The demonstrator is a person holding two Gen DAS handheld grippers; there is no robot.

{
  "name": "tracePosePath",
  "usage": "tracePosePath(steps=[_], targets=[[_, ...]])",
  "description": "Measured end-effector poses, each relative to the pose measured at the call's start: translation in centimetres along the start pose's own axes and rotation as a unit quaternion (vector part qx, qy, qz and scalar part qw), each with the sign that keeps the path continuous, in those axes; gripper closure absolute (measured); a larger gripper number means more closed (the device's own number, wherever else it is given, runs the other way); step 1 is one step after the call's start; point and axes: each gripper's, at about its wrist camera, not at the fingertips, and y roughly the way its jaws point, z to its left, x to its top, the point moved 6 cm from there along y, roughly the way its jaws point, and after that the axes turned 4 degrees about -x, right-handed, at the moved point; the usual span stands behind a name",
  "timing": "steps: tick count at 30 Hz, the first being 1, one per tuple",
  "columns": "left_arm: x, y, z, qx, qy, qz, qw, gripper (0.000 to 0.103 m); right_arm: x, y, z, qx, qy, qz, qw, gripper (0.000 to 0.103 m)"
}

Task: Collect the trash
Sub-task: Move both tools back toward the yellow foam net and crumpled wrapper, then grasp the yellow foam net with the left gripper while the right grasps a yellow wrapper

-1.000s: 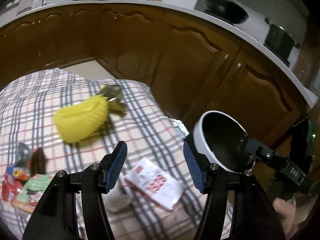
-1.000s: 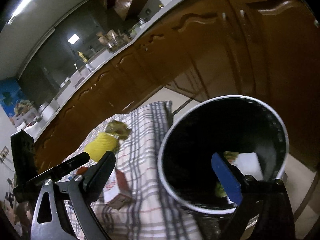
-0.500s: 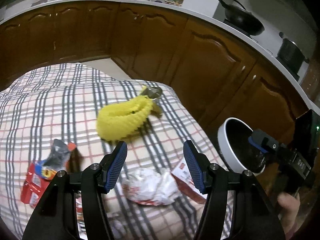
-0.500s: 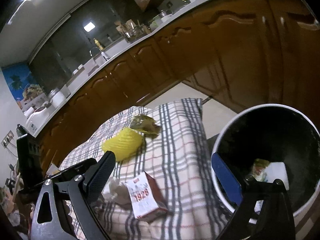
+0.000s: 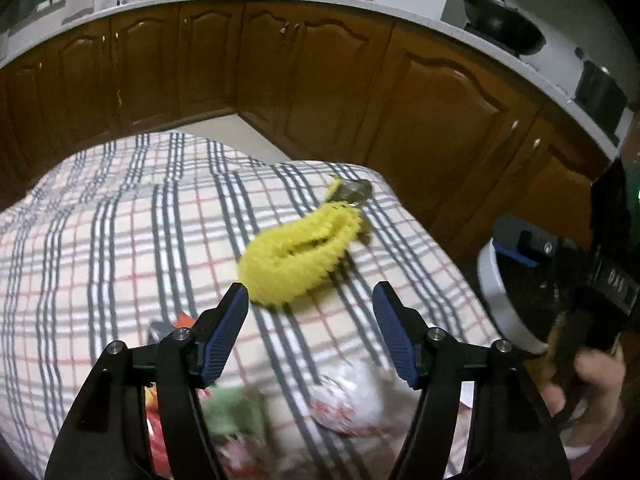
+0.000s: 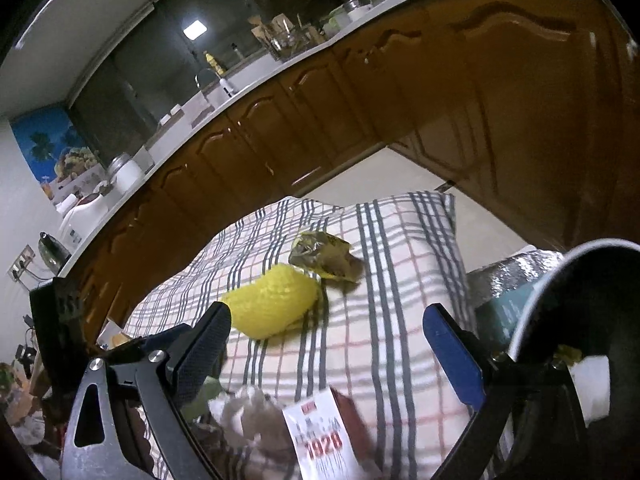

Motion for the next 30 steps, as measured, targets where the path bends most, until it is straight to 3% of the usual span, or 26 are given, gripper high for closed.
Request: tracePosePath(steps=[6, 11, 16, 18, 20, 21, 23, 30], targets=[[1.1, 2.6, 1.1, 0.005, 0.012, 0.029, 0.9995, 0.036, 2.0, 3.5, 0.8, 0.008, -0.008, 0.027, 1.000, 0.007], [1.4, 4.4, 1.2, -0.005, 0.022, 0.061, 0.9979, 0.036, 2.9, 7.6, 0.9, 0.006, -0.010, 0.066, 0.998, 0.027], [1.8, 6.1, 0.6, 0.019, 0.054, 0.084, 0.9949, 0.037, 2.7, 11.4, 0.3, -0.010, -0.010, 0.103, 0.995, 0.043], [1.8, 6.8, 0.5, 0.025, 0.065, 0.089, 0.9936, 0.048, 2.6, 12.6, -0.1, -0.017, -0.009, 0.116, 0.993, 0.058], [1.6, 7.2, 0.5, 0.025, 0.070, 0.096, 0.9926, 0.079, 2.3, 13.2, -0.5, -0.017, -0.005, 0.123, 0.992, 0.081], [1.5, 7.3, 0.5, 0.022, 0.069, 0.098, 0.9926, 0.082, 2.4, 13.2, -0.5, -0.009, -0.001, 0.122, 0.992, 0.086], [1.6, 7.0, 0.5, 0.020, 0.070, 0.090, 0.9932, 0.083, 2.4, 12.6, -0.3, -0.011, -0.009, 0.111, 0.994, 0.100], [2.0, 4.0, -0.9, -0.002, 0.066, 0.050, 0.9966, 0.085, 2.7, 7.9, -0.2, -0.005, -0.019, 0.066, 0.998, 0.103]])
